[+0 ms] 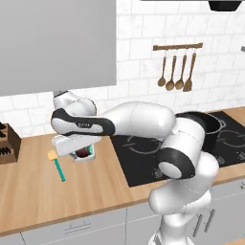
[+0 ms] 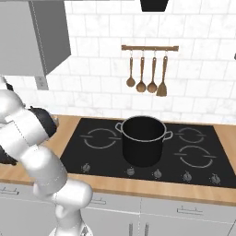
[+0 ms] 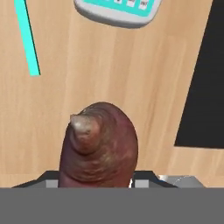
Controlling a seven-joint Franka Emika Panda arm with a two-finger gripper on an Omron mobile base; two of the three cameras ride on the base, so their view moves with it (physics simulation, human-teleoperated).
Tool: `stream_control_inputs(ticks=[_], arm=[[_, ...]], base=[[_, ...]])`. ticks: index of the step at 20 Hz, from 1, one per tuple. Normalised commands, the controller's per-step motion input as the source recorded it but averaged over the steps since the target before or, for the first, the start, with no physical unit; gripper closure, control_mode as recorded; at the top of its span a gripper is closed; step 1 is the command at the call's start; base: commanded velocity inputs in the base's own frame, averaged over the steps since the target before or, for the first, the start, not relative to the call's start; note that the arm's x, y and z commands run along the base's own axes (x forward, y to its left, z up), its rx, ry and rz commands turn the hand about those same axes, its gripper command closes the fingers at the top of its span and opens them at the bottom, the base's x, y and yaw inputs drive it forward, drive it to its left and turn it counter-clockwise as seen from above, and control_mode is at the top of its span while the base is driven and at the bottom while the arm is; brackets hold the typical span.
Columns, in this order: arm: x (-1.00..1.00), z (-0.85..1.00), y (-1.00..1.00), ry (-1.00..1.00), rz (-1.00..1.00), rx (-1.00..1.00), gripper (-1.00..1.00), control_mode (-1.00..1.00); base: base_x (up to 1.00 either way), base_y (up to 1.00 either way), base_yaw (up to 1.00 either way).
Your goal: Put the bell pepper and potato in the pot. Retrieve the spatula and lightly stir the vegetables in the pot.
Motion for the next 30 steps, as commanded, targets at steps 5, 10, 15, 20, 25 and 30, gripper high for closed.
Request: stream_control_inputs(ticks=[5, 10, 15, 20, 25, 30], arm=[[-0.02, 0.61, -1.0, 0.0, -0.23, 0.08, 1.0, -1.0], [-0.14, 0.17, -1.0, 0.0, -0.22, 0.08, 1.0, -1.0], [-0.02, 0.03, -1.0, 0.0, -0.22, 0.08, 1.0, -1.0], [0.02, 0.16, -1.0, 0.0, -0.19, 0.05, 1.0, -1.0], [0.24, 0.26, -1.0, 0.0, -0.17, 0.01, 1.0, -1.0], [0.43, 0.12, -1.0, 0.01, -0.18, 0.0, 1.0, -1.0]], base=[[0.0, 0.0, 0.0], [0.0, 0.0, 0.0], [0.0, 0.0, 0.0], [0.0, 0.0, 0.0], [0.0, 0.0, 0.0], [0.0, 0.0, 0.0]])
